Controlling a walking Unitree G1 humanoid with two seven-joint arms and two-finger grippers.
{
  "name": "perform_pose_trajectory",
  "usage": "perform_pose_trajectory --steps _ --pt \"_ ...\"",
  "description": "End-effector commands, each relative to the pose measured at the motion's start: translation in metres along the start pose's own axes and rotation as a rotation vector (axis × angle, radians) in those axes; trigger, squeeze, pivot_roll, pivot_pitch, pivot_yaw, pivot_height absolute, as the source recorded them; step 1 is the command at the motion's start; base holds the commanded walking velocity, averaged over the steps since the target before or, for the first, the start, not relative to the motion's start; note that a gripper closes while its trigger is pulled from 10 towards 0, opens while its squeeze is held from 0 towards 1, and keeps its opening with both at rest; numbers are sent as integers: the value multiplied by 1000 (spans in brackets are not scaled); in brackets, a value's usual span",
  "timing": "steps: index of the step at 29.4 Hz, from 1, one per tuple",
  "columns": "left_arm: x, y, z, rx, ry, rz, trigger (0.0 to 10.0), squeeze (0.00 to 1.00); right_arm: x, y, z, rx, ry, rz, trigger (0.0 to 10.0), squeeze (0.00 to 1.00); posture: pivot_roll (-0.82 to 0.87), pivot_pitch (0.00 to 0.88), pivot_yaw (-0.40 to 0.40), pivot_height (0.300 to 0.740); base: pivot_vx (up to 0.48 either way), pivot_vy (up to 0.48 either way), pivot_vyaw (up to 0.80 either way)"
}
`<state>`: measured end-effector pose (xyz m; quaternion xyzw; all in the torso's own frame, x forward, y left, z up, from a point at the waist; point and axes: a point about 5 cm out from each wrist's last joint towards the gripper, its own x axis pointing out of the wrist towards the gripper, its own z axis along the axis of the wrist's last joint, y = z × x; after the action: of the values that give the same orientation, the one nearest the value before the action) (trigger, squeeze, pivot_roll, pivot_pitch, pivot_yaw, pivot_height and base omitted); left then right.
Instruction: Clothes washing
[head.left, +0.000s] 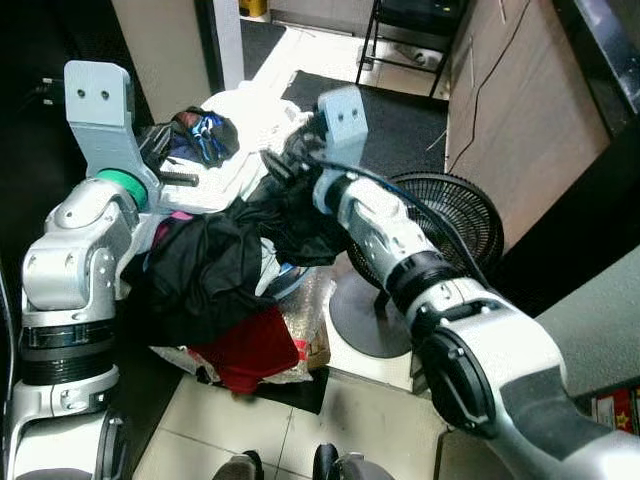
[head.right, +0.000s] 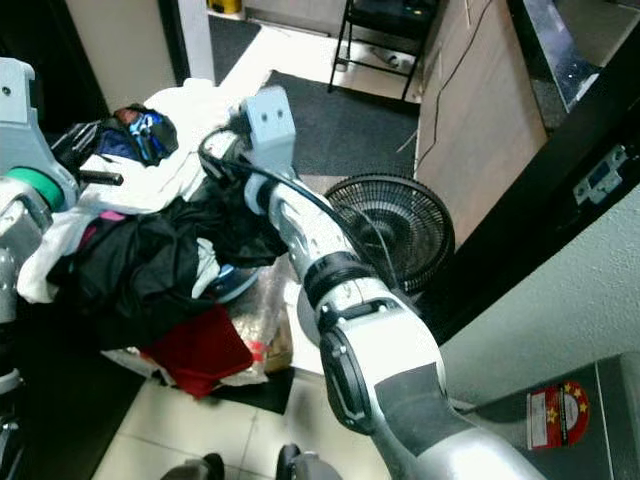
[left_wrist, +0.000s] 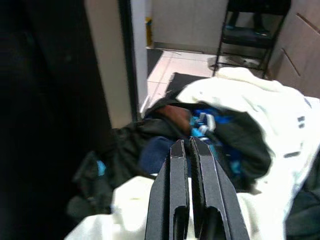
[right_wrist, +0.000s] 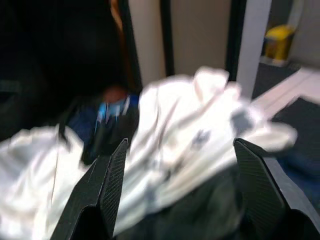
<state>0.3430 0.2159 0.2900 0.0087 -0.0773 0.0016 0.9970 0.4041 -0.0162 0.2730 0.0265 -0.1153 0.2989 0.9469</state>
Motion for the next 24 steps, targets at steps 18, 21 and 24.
perform_pose_trajectory --steps 18,21,24 --pt "-11 6 -4 4 0 54 10000 0 -3 10 -31 -56 204 13 10000 0 155 154 -72 740 0 0 0" --pt "-20 19 -1 22 -3 105 10000 0 6 18 -9 25 90 24 10000 0 176 171 -89 740 0 0 0" --pt "-26 28 0 35 -2 140 10000 0 10 21 0 95 39 32 10000 0 197 191 -108 740 0 0 0"
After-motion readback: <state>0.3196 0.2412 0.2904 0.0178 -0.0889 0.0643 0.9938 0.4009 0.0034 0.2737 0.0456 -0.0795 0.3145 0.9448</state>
